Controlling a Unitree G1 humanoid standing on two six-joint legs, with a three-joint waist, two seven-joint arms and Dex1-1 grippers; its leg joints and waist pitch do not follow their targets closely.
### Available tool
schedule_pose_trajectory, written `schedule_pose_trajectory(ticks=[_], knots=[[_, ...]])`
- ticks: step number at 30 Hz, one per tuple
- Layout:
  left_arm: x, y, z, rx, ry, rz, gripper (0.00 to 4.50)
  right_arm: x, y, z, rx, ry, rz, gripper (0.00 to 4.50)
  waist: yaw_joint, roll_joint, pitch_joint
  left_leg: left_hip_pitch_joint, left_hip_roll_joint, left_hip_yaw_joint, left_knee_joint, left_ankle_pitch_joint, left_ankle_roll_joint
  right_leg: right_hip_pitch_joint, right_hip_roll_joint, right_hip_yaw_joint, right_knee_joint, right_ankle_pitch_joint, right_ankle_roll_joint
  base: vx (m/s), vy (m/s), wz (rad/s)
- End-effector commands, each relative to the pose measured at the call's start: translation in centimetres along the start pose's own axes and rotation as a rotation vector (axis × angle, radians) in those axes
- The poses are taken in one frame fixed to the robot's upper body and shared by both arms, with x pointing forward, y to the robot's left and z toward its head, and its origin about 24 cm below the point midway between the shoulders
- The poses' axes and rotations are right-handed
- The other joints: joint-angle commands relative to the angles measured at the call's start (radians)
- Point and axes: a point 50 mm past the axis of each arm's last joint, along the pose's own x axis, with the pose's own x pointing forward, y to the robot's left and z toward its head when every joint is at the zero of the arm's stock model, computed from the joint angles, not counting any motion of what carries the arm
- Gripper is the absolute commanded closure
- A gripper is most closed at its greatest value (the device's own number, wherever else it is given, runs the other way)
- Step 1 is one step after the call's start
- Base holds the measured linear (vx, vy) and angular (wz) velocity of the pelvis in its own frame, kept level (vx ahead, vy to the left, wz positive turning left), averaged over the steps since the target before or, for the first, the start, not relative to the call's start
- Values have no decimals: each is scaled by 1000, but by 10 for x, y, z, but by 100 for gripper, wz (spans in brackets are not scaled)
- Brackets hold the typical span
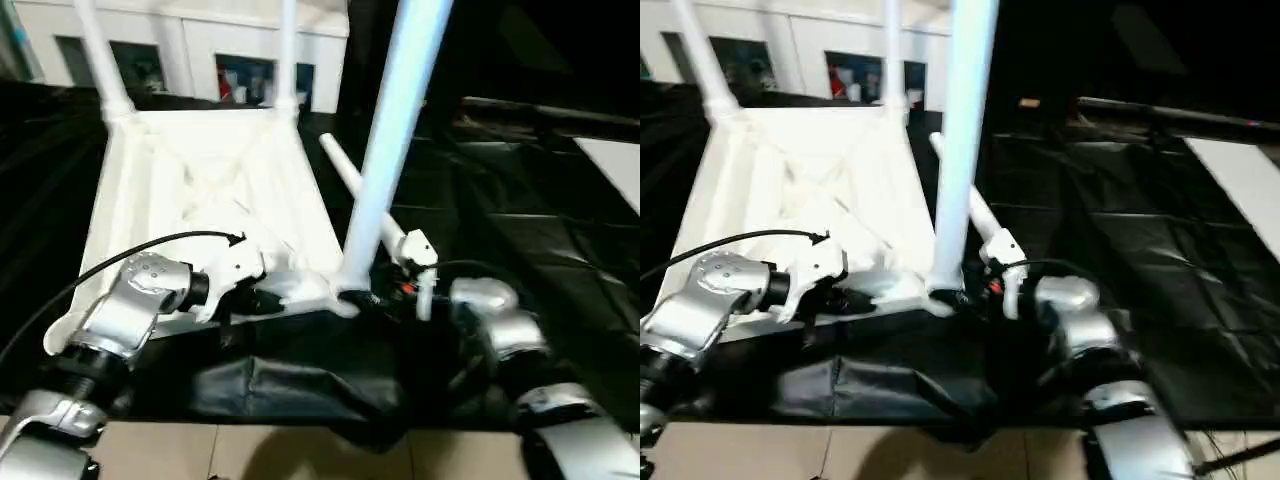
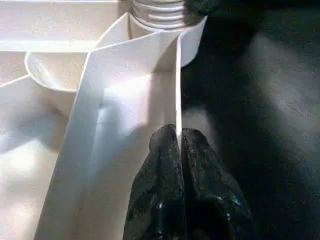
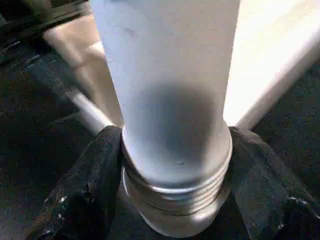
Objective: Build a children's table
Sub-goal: Rotate leg to tighten
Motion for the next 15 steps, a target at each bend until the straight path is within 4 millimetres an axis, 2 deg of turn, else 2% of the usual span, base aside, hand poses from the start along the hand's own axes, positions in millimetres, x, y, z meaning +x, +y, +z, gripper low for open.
schedule_pose_trajectory(ticks=[1,2,3,5,6,7,9,11,15], knots=[[15,-1,-22,-83,111,78,450,1,-10,-6,54,8,-184,178,-3,11,-33,19,30,-15,-76,-280,-21,23,-67,33,-91,-288,-212,-55,2,-1],[16,0,-21,-91,110,94,450,1,-10,-6,63,4,-200,178,-3,10,-34,21,29,-19,-77,-312,-34,21,-70,33,-97,-362,-187,-55,2,-1],[22,8,-18,-135,108,182,450,7,-10,-9,112,-8,-292,178,-5,13,-33,19,28,-20,-79,-319,-44,19,-69,34,-100,-382,-170,-56,2,-3],[26,13,-14,-173,103,248,450,11,-10,-11,135,0,-359,178,-4,12,-34,21,28,-21,-79,-330,-48,16,-69,33,-102,-398,-161,0,0,0],[31,17,-10,-210,102,304,450,17,-9,-12,151,10,-424,178,-2,17,-36,23,27,-22,-78,-334,-48,13,-69,34,-104,-397,-154,0,0,0],[32,17,-9,-213,101,313,450,18,-8,-12,150,13,-434,178,-2,15,-35,22,26,-21,-78,-337,-47,11,-67,34,-106,-396,-153,0,0,0],[42,19,0,-225,87,356,450,28,-4,-11,147,15,-485,178,2,17,-36,21,25,-21,-78,-331,-45,11,-67,33,-104,-377,-150,0,0,0],[44,19,4,-222,79,367,450,31,-2,-10,137,19,-494,178,2,15,-37,18,26,-20,-77,-325,-40,13,-66,33,-103,-355,-152,0,0,0],[54,14,9,-210,67,325,450,40,4,-4,149,-38,-463,178,5,16,-41,12,26,-17,-77,-286,-20,19,-64,33,-95,-254,-171,0,0,0]])
